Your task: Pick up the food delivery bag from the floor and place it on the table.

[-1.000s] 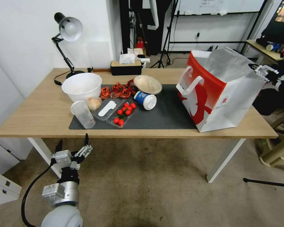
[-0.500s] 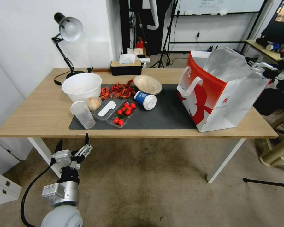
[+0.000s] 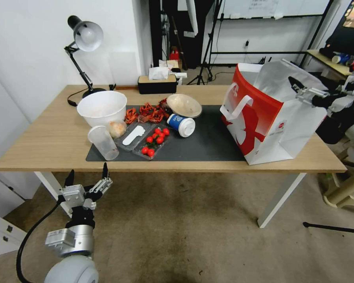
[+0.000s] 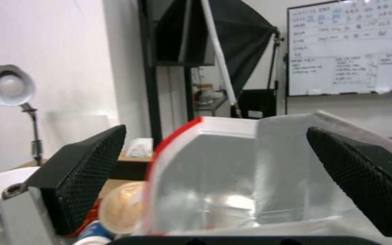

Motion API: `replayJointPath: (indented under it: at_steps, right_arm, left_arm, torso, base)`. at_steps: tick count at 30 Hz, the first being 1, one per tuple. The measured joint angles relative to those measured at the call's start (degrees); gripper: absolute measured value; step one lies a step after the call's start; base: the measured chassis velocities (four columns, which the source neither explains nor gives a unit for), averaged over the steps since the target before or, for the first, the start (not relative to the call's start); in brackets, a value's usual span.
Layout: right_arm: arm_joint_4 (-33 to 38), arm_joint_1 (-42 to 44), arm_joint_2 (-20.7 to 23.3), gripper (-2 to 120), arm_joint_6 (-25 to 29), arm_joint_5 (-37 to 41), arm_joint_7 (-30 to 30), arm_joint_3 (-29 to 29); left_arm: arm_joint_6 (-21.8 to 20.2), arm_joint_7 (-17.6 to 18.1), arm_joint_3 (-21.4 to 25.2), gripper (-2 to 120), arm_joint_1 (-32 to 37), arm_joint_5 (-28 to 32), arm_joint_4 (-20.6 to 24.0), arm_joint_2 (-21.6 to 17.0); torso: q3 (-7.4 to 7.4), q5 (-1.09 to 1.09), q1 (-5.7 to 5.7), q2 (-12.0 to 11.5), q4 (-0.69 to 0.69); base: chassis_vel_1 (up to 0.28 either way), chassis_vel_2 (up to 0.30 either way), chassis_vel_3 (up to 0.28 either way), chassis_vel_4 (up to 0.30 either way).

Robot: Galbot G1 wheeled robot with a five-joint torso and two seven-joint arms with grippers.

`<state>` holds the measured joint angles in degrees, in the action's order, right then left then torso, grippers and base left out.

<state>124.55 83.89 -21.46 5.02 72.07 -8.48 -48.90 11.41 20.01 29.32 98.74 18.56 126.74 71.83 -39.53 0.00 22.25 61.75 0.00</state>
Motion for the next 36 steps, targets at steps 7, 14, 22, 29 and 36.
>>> replayJointPath:
  at_steps: [7, 14, 22, 29, 36]
  right_arm:
    - [6.7, 4.9, -3.9, 100, 0.8, -6.0, -0.8, 0.5]
    - [11.0, 14.3, -8.3, 100, 2.8, -13.8, -0.9, -0.7]
    - [13.0, 23.9, -18.0, 100, 6.0, -27.3, -4.0, 1.6]
    - [11.9, 26.7, -25.4, 100, 9.4, -34.5, -5.0, 7.1]
    - [6.6, 26.4, -31.9, 100, 13.4, -41.2, -5.4, 12.8]
  left_arm:
    - [0.1, -0.6, 0.1, 100, 0.4, -0.4, 0.3, 0.2]
    - [0.3, -0.9, 0.1, 100, 0.8, -0.8, 0.5, 0.3]
    - [2.1, -2.1, -0.5, 100, 1.4, -1.4, -0.1, 0.4]
    - [3.9, -4.5, -1.0, 100, 2.7, -2.0, -1.1, 0.3]
    - [9.2, -8.5, -1.6, 100, 4.0, -2.8, -3.9, 0.1]
  torso:
    - [0.00, -0.01, 0.00, 0.0, 0.00]
    - [0.01, -0.01, 0.00, 0.0, 0.00]
    - [0.01, 0.00, 0.00, 0.0, -0.01]
    - [0.01, 0.01, -0.01, 0.0, 0.00]
    - [0.00, 0.01, 0.00, 0.0, 0.00]
  base:
    - [0.000, 0.000, 0.000, 0.000]
    - [0.000, 0.000, 0.000, 0.000]
    - [0.000, 0.000, 0.000, 0.000]
    - [0.000, 0.000, 0.000, 0.000]
    - [0.000, 0.000, 0.000, 0.000]
